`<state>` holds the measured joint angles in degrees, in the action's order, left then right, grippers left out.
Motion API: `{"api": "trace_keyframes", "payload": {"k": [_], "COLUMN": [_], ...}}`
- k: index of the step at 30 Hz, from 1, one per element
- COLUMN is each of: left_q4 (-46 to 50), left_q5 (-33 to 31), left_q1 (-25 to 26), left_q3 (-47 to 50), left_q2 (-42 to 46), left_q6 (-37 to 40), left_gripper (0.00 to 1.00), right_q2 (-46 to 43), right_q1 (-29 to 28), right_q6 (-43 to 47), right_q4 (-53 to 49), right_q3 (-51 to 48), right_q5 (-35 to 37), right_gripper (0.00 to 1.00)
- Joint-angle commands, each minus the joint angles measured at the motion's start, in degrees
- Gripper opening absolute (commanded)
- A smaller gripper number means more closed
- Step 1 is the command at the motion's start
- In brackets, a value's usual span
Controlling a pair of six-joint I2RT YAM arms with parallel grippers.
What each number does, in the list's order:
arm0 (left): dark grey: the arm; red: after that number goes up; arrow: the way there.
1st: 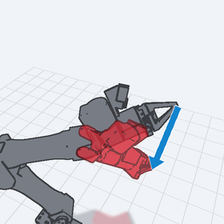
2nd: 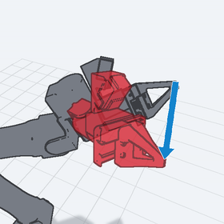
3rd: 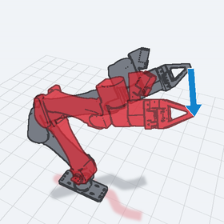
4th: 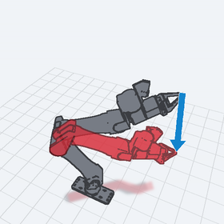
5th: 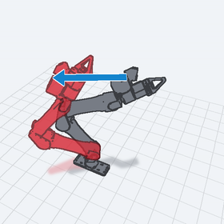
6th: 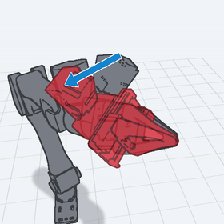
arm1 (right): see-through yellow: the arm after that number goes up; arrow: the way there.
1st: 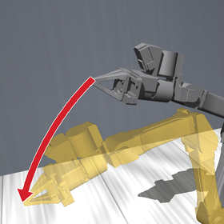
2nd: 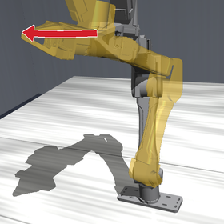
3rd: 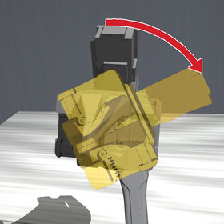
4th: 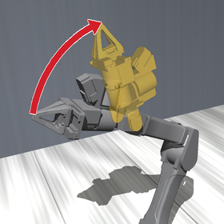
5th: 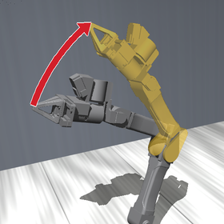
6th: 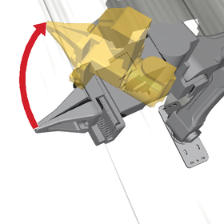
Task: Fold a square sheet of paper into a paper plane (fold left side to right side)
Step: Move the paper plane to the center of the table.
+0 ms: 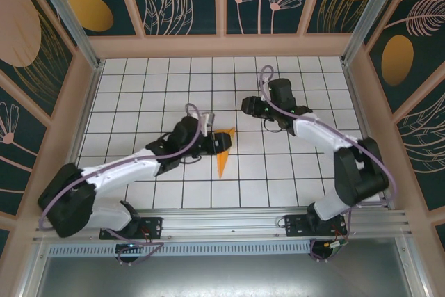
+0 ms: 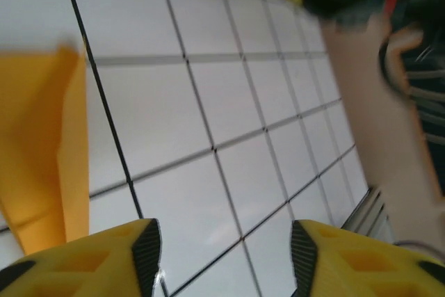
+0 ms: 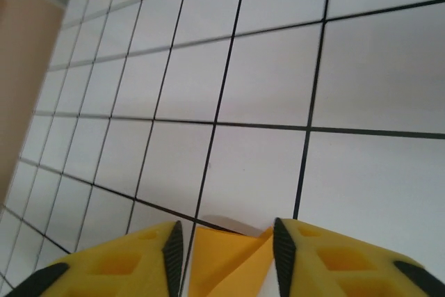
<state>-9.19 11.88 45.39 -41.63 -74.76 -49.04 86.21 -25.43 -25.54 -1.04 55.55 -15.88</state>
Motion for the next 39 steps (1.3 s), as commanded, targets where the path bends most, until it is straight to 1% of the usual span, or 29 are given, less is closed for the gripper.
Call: {"api": "trace_keyframes", "payload": {"k": [1, 4, 5, 7, 9, 11, 12, 15, 17, 19, 20, 23, 24, 25, 26, 27, 29, 31, 33, 35, 39], "left_q4": [4.5, 6.0, 6.6, 7.5, 7.9, 8.6, 8.8, 9.6, 9.8, 9.7, 9.8, 10.2, 10.1, 10.1, 10.1, 10.0, 10.2, 10.4, 10.5, 10.4, 10.6], "left_q5": [-9.1, -17.7, -20.8, -24.8, -26.2, -26.7, -26.7, -26.7, -26.7, -26.5, -26.5, -26.7, -26.7, -26.6, -26.6, -26.5, -26.5, -26.4, -26.2, -26.1, -25.6], "left_q1": [-2.8, -4.2, -4.4, -4.6, -4.7, -4.7, -4.7, -4.7, -4.7, -4.7, -4.7, -4.7, -4.7, -4.7, -4.7, -4.7, -4.7, -4.7, -4.7, -4.7, -4.7], "left_q3": [1.8, 4.7, 5.5, 7.2, 8.4, 9.3, 9.7, 10.3, 10.6, 10.9, 10.9, 10.6, 10.6, 10.5, 10.3, 10.2, 9.8, 9.3, 9.0, 8.8, 8.5], "left_q2": [5.6, 11.4, 13.2, 16.1, 18.2, 19.7, 20.3, 21.1, 21.5, 21.7, 21.6, 21.6, 21.5, 21.3, 21.1, 20.8, 20.3, 19.9, 19.7, 19.6, 19.5], "left_q6": [-1.1, -3.0, -3.7, -4.3, -4.5, -4.7, -4.7, -4.8, -5.0, -5.1, -5.2, -5.1, -5.1, -5.0, -5.0, -4.9, -4.8, -4.5, -4.5, -4.5, -4.4], "left_gripper": [0.65, 0.70, 0.72, 0.73, 0.74, 0.74, 0.74, 0.74, 0.74, 0.74, 0.74, 0.74, 0.74, 0.74, 0.74, 0.74, 0.75, 0.74, 0.75, 0.74, 0.75], "right_q2": [-3.7, -4.6, -4.1, -1.6, 1.7, 4.8, 6.3, 9.9, 11.5, 12.4, 12.4, 10.4, 9.1, 7.9, 6.4, 4.5, 0.7, -3.6, -6.7, -7.8, -7.8], "right_q1": [-5.3, -12.6, -14.8, -18.5, -21.1, -22.9, -23.8, -25.2, -25.6, -25.8, -25.8, -26.2, -26.3, -26.1, -25.7, -24.8, -22.6, -18.7, -13.3, -9.4, -3.4], "right_q6": [-5.8, -11.0, -12.7, -15.2, -16.1, -16.3, -16.1, -15.8, -15.8, -15.8, -15.6, -14.6, -14.4, -14.3, -13.9, -13.6, -12.4, -13.2, -14.5, -13.6, -9.6], "right_q4": [-6.0, -7.8, -8.1, -8.3, -8.6, -9.1, -9.3, -11.4, -12.8, -13.7, -13.9, -14.5, -14.7, -14.8, -14.4, -13.2, -8.2, -2.2, 2.3, 3.3, -0.6], "right_q3": [-5.8, -7.9, -8.3, -8.3, -6.7, -4.6, -3.3, 0.0, 1.0, 1.7, 2.0, 2.7, 2.4, 2.0, 0.8, -0.7, -5.3, -11.5, -17.6, -21.8, -24.0], "right_q5": [7.7, 12.4, 13.5, 15.1, 16.4, 16.4, 17.6, 19.5, 21.0, 21.7, 21.7, 22.0, 22.1, 22.3, 21.9, 20.8, 15.6, 9.4, 3.6, 1.7, 3.2], "right_gripper": [0.48, 0.54, 0.56, 0.57, 0.57, 0.58, 0.58, 0.57, 0.55, 0.47, 0.40, 0.12, 0.06, 0.02, 0.00, 0.00, 0.00, 0.00, 0.00, 0.00, 0.16]}}
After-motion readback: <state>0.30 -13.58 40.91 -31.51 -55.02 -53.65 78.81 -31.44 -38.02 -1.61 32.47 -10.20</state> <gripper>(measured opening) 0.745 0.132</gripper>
